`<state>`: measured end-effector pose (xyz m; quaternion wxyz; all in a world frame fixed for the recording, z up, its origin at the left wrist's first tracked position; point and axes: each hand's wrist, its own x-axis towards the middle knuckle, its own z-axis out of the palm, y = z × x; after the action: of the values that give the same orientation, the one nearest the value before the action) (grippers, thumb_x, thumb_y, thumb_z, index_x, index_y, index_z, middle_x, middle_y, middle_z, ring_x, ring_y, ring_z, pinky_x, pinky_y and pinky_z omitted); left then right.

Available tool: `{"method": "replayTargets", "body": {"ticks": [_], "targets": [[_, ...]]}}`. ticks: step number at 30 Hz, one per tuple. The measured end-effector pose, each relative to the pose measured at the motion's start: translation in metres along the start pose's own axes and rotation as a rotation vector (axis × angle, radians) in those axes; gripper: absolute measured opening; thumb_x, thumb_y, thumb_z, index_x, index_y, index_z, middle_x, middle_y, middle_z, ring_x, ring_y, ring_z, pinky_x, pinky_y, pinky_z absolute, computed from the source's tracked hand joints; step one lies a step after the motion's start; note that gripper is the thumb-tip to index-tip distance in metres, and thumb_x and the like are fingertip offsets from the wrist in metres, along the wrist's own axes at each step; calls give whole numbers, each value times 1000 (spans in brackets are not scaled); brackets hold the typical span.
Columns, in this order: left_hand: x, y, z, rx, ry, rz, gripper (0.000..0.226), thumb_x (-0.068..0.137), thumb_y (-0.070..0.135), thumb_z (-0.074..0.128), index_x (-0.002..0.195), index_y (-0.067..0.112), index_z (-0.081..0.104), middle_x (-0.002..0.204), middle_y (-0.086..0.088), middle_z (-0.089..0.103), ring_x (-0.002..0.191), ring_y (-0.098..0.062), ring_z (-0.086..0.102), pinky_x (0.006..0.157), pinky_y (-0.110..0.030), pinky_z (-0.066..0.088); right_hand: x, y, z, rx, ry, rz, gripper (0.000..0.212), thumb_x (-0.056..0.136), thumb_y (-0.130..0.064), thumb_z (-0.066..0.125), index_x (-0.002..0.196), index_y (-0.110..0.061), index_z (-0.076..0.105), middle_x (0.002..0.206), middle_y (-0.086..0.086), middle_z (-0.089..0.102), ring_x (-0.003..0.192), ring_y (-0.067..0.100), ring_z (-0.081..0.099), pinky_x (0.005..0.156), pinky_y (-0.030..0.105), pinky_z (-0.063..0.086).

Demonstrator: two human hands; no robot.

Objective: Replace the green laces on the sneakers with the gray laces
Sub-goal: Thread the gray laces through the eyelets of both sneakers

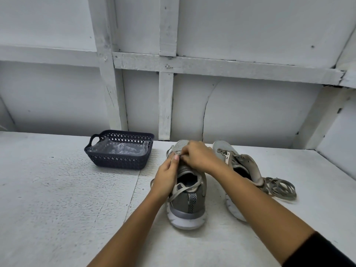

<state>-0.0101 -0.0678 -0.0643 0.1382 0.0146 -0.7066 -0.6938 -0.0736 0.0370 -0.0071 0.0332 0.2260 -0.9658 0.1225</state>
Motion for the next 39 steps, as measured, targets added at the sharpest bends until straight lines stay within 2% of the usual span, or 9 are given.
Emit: {"method": "replayTargets", "body": {"ticks": [4, 7, 9, 14, 18, 22, 29, 34, 39], "targets": [[3, -3, 0, 24, -12, -7, 39, 99, 32, 41, 130, 14, 57, 132, 0, 57, 125, -9, 49, 107, -24, 35, -17, 11, -15, 381, 23, -61, 15, 88, -19, 56, 85, -13, 69, 96, 0, 69, 95, 16, 61, 89, 39, 48], [6, -6, 0, 52, -9, -29, 46, 98, 38, 42, 135, 14, 51, 140, 0, 50, 132, -11, 42, 114, -36, 29, -42, 16, -46, 838, -75, -86, 24, 90, -5, 47, 71, -1, 61, 77, 2, 71, 73, 8, 60, 72, 20, 47], [6, -7, 0, 46, 1, -28, 47, 97, 38, 43, 138, 13, 48, 143, 3, 46, 134, -9, 39, 116, -34, 26, -52, 21, -62, 950, -177, -130, 22, 82, -11, 47, 62, -6, 52, 61, 3, 64, 61, 13, 52, 61, 23, 40], [4, -5, 1, 22, -15, -8, 43, 98, 34, 44, 135, 13, 51, 140, 2, 50, 132, -9, 42, 115, -34, 28, -51, 13, -58, 543, -248, -74, 29, 94, -33, 53, 71, -15, 59, 57, -7, 58, 57, 11, 52, 62, 26, 43], [2, -2, 1, 0, -40, 24, 34, 100, 27, 41, 125, 14, 60, 124, 4, 62, 118, -5, 53, 101, -14, 39, -34, 0, -31, 3, -20, -66, 28, 92, -41, 51, 98, -18, 66, 91, -1, 53, 95, 20, 53, 77, 29, 42], [1, 0, 2, -6, -26, 36, 28, 100, 20, 41, 116, 14, 63, 111, 5, 65, 103, 1, 57, 84, -2, 40, -24, -6, -11, -187, -32, -14, 35, 94, -40, 46, 112, -16, 64, 119, 10, 44, 116, 28, 40, 93, 40, 40], [1, 1, 2, 57, -17, 62, 27, 101, 22, 38, 108, 20, 64, 102, 13, 65, 96, 9, 56, 78, 0, 39, -37, 6, -6, 156, 27, -65, 20, 92, -31, 56, 99, -16, 69, 108, 2, 40, 107, 21, 45, 95, 33, 40], [4, -3, 2, 69, 6, 48, 31, 101, 26, 39, 113, 13, 65, 108, 3, 67, 104, -5, 58, 81, -4, 41, -53, 5, -18, 350, -2, -74, 15, 91, -25, 59, 91, -15, 69, 107, -2, 42, 102, 12, 48, 80, 15, 29], [2, 2, 0, 123, 0, 24, 29, 99, 29, 42, 117, 18, 62, 111, 8, 64, 106, -3, 56, 82, -6, 40, -61, -3, -53, 925, 14, 120, 28, 97, -23, 49, 71, -18, 59, 69, -5, 61, 72, 11, 58, 67, 23, 43]]}}
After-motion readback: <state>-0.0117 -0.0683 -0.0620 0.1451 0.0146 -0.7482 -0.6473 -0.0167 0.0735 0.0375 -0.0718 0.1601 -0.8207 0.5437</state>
